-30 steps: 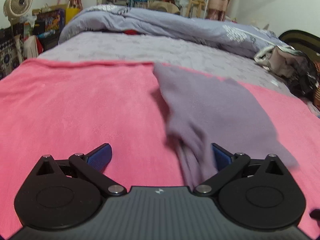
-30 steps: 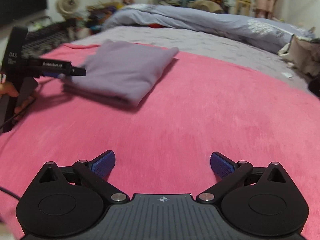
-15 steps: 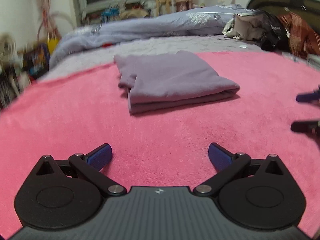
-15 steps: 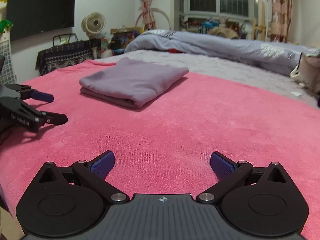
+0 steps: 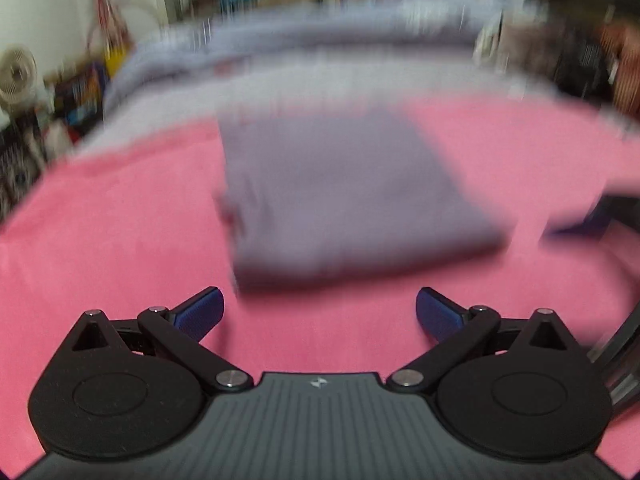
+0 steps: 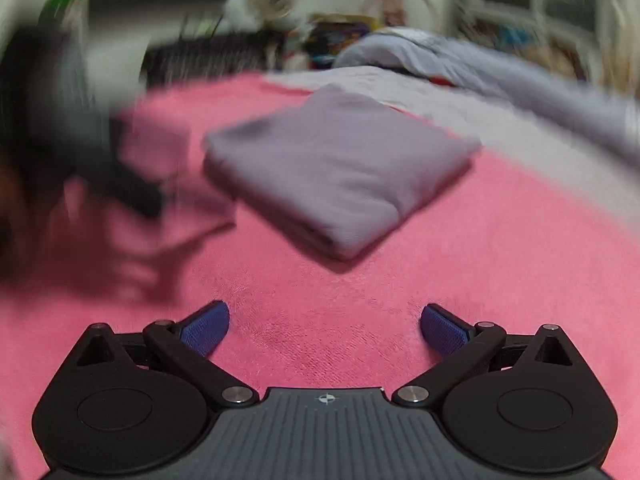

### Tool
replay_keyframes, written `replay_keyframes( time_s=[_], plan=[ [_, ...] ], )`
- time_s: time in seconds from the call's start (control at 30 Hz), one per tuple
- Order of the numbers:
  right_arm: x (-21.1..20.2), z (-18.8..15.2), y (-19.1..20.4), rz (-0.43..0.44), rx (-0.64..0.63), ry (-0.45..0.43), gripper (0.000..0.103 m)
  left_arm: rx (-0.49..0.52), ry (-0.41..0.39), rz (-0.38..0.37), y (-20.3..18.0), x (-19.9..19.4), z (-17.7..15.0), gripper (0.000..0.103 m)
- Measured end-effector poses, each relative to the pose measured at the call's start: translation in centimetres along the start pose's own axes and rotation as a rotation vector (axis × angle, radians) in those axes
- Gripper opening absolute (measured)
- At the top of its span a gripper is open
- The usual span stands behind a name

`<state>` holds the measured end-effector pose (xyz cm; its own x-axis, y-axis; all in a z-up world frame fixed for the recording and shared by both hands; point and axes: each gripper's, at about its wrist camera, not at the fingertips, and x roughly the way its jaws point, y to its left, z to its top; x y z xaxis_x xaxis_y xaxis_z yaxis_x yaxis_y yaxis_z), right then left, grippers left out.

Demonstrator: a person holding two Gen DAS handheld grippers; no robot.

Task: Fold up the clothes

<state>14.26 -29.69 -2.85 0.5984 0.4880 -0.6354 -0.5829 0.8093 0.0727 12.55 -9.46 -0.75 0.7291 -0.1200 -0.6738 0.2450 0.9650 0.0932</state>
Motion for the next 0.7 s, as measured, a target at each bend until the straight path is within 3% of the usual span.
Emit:
replay_keyframes(
  time_s=[0.03, 0.07, 0.2, 0.7],
  plan=[
    [0.1, 0.0, -0.1, 0.0, 0.003, -0.002, 0.103, -0.022, -0.055, -0.004, 0.2, -0.6, -0.7, 0.103],
    [0.1, -0.1, -0.2, -0.001, 0.005, -0.003, 0.103, -0.029, -0.056, -0.001, 0.4, -0.7, -0.6, 0.103],
    [0.6, -0.2, 0.5, -0.038, -0.035, -0.003, 0.103, -0.036, -0.034, -0.011, 0.5, -0.2, -0.6, 0.103],
    [-0.5, -0.9, 0.8, -0.025, -0.012, -0.01, 0.103, -0.041, -0.024, -0.018, 0.4, -0.2, -0.3, 0.103]
  ],
)
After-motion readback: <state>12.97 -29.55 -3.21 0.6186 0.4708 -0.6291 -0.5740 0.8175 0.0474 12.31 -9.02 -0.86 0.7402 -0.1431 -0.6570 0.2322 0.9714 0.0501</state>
